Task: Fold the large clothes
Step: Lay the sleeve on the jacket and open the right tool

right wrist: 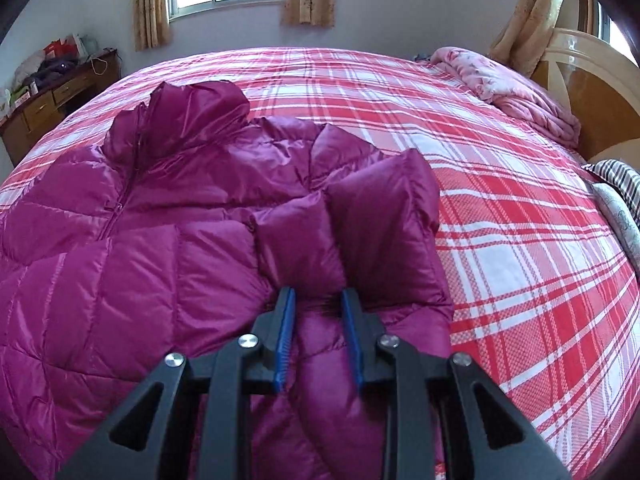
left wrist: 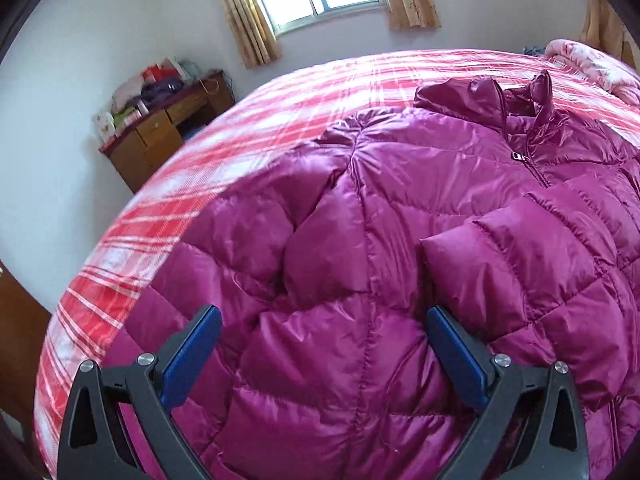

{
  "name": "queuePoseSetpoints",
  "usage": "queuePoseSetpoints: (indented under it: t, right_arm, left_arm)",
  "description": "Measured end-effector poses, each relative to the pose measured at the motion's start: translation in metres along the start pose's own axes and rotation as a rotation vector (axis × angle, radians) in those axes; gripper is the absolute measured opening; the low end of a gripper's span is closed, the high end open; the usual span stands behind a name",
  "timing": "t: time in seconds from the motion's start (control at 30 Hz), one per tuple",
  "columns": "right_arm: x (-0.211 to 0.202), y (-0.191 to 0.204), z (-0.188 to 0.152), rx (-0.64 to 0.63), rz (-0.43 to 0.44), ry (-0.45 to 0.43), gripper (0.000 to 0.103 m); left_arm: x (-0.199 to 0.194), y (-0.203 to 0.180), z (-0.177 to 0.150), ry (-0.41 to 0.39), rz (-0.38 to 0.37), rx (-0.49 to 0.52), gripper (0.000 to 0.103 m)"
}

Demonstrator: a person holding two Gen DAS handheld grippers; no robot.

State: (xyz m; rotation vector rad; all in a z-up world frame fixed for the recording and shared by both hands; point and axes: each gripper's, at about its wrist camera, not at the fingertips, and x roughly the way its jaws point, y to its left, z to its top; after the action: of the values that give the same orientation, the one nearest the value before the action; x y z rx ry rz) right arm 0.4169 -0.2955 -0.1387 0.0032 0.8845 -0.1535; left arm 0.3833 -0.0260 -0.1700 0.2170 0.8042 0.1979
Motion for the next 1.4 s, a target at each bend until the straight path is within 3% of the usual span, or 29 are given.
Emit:
queuePoseSetpoints:
  t: [0.03, 0.1, 0.17, 0.33, 0.53, 1.0, 1.4]
  right_arm:
    - [-0.009, -0.001, 0.001, 0.017, 0.011, -0.001, 0.034]
    - [-0.032, 0.002, 0.001, 0.05, 0.054, -0.037, 0.065]
    - [-0.055, 0.012, -0.005, 0.048, 0.1, -0.094, 0.075]
    - [-0.056, 0.05, -0.026, -0.016, 0.159, -0.051, 0.075]
    - [-0.018, 0.063, -0.043, -0.02, 0.128, 0.015, 0.075]
    - [-0.015, 0.074, -0.044, -0.072, 0.051, 0.012, 0.078]
    - [-0.015, 0.075, -0.046, -0.071, 0.044, 0.006, 0.08]
  left_arm:
    - [0.002, 0.001, -0.001, 0.007, -0.009, -0.005, 0.102]
    - [0.003, 0.002, -0.001, 0.011, -0.014, -0.008, 0.102]
    - [0.003, 0.001, -0.002, 0.008, -0.009, -0.005, 0.102]
    - [0.003, 0.001, -0.003, 0.015, -0.017, -0.009, 0.102]
    - [0.01, 0.005, -0.002, 0.039, -0.05, -0.032, 0.102]
    - [0.018, 0.009, -0.002, 0.071, -0.094, -0.064, 0.102]
    - [0.013, 0.023, 0.003, 0.073, -0.147, -0.046, 0.102]
